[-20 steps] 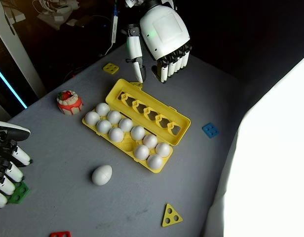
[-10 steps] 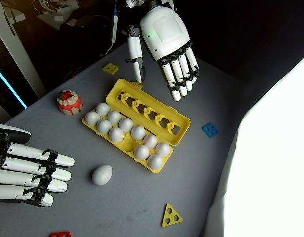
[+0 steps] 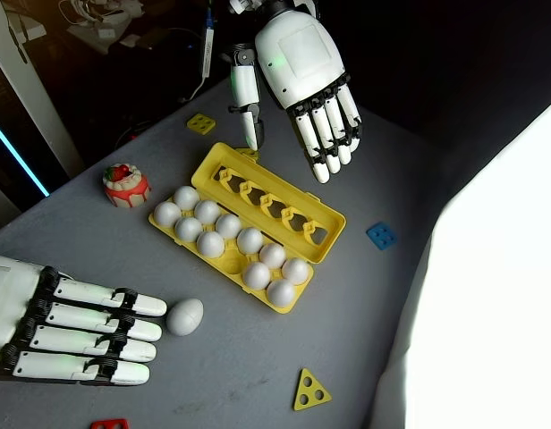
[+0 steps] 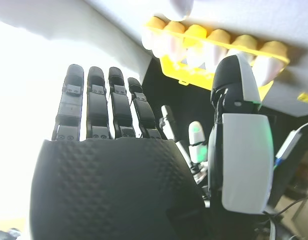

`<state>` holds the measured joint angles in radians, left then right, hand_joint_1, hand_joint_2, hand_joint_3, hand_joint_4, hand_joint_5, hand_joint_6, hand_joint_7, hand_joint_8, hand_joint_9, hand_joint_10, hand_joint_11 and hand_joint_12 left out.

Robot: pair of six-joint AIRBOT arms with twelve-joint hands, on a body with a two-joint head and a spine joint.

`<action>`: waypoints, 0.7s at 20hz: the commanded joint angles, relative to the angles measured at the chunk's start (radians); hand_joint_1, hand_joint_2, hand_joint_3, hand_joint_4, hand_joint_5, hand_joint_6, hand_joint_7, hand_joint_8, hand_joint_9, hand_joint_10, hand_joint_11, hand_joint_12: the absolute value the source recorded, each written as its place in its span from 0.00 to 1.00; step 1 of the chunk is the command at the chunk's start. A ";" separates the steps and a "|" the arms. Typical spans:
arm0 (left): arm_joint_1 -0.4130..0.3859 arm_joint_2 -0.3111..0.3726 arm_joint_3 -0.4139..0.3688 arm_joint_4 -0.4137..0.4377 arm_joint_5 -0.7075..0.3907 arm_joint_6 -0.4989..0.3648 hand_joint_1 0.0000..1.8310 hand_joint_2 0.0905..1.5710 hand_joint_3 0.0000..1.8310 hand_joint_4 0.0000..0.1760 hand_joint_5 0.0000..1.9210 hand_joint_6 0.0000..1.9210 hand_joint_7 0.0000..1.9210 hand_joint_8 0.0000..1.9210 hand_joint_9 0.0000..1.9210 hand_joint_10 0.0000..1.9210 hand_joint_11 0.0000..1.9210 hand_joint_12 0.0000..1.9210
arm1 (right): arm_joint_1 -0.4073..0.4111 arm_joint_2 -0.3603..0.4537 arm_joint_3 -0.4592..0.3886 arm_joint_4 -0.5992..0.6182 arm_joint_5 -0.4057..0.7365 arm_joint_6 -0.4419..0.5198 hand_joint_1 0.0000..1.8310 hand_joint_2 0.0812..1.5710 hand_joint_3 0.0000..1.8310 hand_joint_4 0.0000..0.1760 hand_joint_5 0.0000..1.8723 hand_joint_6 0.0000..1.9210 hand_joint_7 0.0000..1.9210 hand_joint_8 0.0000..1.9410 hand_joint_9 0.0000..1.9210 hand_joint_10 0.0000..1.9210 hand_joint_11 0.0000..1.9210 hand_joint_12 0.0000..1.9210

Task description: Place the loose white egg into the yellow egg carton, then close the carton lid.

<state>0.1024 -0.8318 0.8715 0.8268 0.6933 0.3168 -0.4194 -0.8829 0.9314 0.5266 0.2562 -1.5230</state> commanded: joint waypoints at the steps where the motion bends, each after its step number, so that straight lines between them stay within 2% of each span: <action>1: -0.016 -0.002 0.002 0.052 -0.041 0.003 0.05 0.83 0.00 0.15 0.08 0.00 0.12 0.00 0.11 0.00 0.00 0.35 | 0.013 -0.007 0.010 0.024 0.057 -0.004 0.39 0.65 0.00 0.00 0.01 0.00 0.02 0.01 0.00 0.00 0.00 0.00; 3: -0.016 -0.002 0.001 0.052 -0.035 0.003 0.05 0.83 0.00 0.20 0.07 0.00 0.11 0.00 0.10 0.00 0.00 0.35 | 0.027 -0.047 0.033 0.160 0.037 -0.112 0.43 0.65 0.00 0.00 0.01 0.00 0.02 0.01 0.00 0.00 0.00 0.00; 5: -0.017 -0.002 0.004 0.052 -0.030 -0.002 0.06 0.83 0.00 0.15 0.07 0.00 0.11 0.00 0.10 0.00 0.00 0.34 | 0.032 -0.073 0.035 0.256 0.042 -0.204 0.48 0.65 0.00 0.00 0.02 0.01 0.02 0.00 0.00 0.00 0.00 0.00; 6: -0.021 -0.002 0.006 0.052 -0.026 -0.008 0.07 0.83 0.00 0.12 0.07 0.00 0.11 0.00 0.10 0.00 0.00 0.34 | 0.035 -0.089 0.039 0.304 0.049 -0.242 0.47 0.66 0.00 0.00 0.00 0.00 0.01 0.00 0.00 0.00 0.00 0.00; 9: -0.040 -0.002 0.001 0.052 -0.001 -0.013 0.06 0.83 0.00 0.13 0.08 0.00 0.12 0.00 0.11 0.00 0.00 0.36 | 0.038 -0.141 0.066 0.482 0.084 -0.391 0.50 0.66 0.01 0.00 0.01 0.00 0.00 0.00 0.00 0.00 0.00 0.00; 10: -0.044 -0.002 0.000 0.053 0.004 -0.013 0.06 0.83 0.00 0.12 0.08 0.00 0.11 0.00 0.10 0.00 0.00 0.35 | 0.038 -0.152 0.075 0.503 0.089 -0.401 0.50 0.67 0.01 0.00 0.00 0.00 0.00 0.00 0.00 0.00 0.00 0.00; 11: -0.047 -0.002 -0.002 0.054 0.008 -0.013 0.04 0.83 0.00 0.16 0.08 0.00 0.12 0.00 0.11 0.00 0.00 0.36 | 0.043 -0.169 0.090 0.544 0.090 -0.422 0.50 0.66 0.01 0.00 0.00 0.00 0.01 0.00 0.00 0.00 0.00 0.00; 13: -0.045 -0.002 -0.002 0.054 0.010 -0.013 0.06 0.83 0.00 0.15 0.08 0.00 0.11 0.00 0.10 0.00 0.00 0.32 | 0.053 -0.201 0.115 0.650 0.085 -0.512 0.50 0.67 0.01 0.00 0.00 0.00 0.00 0.00 0.00 0.00 0.00 0.00; 14: -0.039 -0.001 -0.001 0.054 0.010 -0.013 0.06 0.83 0.00 0.14 0.07 0.00 0.11 0.00 0.10 0.00 0.00 0.34 | 0.055 -0.213 0.126 0.683 0.075 -0.531 0.50 0.67 0.01 0.00 0.00 0.00 0.00 0.00 0.00 0.00 0.00 0.00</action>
<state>0.0689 -0.8318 0.8711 0.8223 0.7414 0.3050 -0.3779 -1.1000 1.0588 1.2312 0.2878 -2.0491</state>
